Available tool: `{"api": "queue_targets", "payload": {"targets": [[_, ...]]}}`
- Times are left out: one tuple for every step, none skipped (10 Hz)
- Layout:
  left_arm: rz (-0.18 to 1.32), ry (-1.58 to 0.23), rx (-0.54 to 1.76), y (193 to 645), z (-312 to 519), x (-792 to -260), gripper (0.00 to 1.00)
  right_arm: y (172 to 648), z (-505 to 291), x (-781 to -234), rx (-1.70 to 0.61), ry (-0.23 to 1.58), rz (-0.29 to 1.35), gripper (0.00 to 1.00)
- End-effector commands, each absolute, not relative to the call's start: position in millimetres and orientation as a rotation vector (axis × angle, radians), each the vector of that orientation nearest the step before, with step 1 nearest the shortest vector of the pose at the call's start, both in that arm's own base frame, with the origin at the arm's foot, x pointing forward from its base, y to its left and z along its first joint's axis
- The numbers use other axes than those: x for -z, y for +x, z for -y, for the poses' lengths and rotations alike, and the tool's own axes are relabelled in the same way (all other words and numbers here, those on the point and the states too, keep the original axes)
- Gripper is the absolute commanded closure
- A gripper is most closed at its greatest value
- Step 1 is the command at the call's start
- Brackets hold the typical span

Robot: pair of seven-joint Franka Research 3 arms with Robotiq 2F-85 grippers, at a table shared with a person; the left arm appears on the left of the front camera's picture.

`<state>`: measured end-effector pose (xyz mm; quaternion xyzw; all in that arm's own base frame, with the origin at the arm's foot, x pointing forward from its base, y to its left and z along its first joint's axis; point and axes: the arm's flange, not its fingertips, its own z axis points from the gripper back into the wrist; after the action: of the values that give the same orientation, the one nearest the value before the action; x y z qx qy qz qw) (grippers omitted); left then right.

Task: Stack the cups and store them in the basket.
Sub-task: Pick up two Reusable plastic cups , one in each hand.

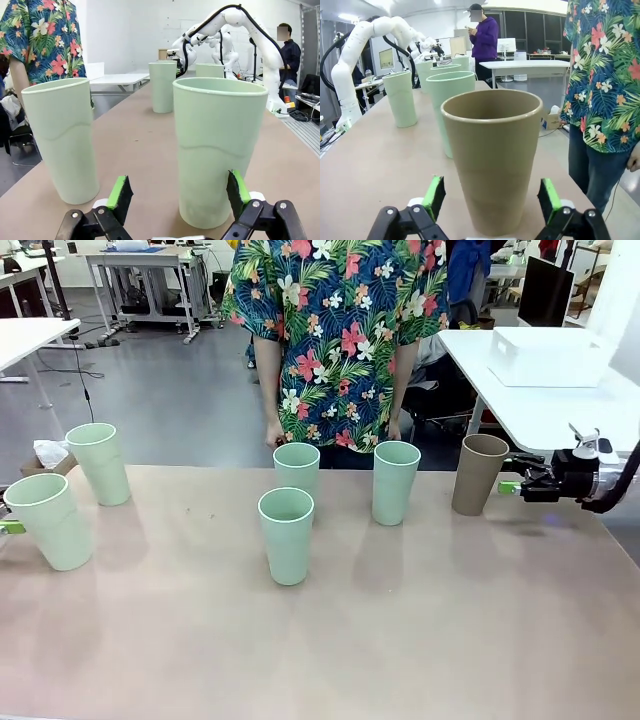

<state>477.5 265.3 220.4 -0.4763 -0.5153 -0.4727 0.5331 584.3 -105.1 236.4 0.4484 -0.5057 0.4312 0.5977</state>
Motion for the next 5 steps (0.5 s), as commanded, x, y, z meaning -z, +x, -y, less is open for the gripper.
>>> {"api": "queue_targets", "payload": {"targets": [[1.273,-1.105,1.131,476.3,-257.2,-218.8,0.00,593.8,99.0,-232.9,-1.007,1.015,1.221,0.00],[1.257,-1.122,1.149,476.9,-254.6,-216.9,0.00,594.3,98.5,-231.8,-1.004,1.019,1.219,0.00],[1.249,-1.133,1.152,477.7,-252.5,-215.1,0.00,594.8,98.0,-231.3,-1.002,1.022,1.217,0.00],[1.246,-1.141,1.151,478.7,-251.8,-213.2,0.00,594.9,97.2,-230.6,-1.002,1.024,1.214,0.00],[1.248,-1.150,1.155,478.3,-248.8,-212.7,0.00,596.1,95.3,-229.8,-1.004,1.024,1.216,0.00]]}}
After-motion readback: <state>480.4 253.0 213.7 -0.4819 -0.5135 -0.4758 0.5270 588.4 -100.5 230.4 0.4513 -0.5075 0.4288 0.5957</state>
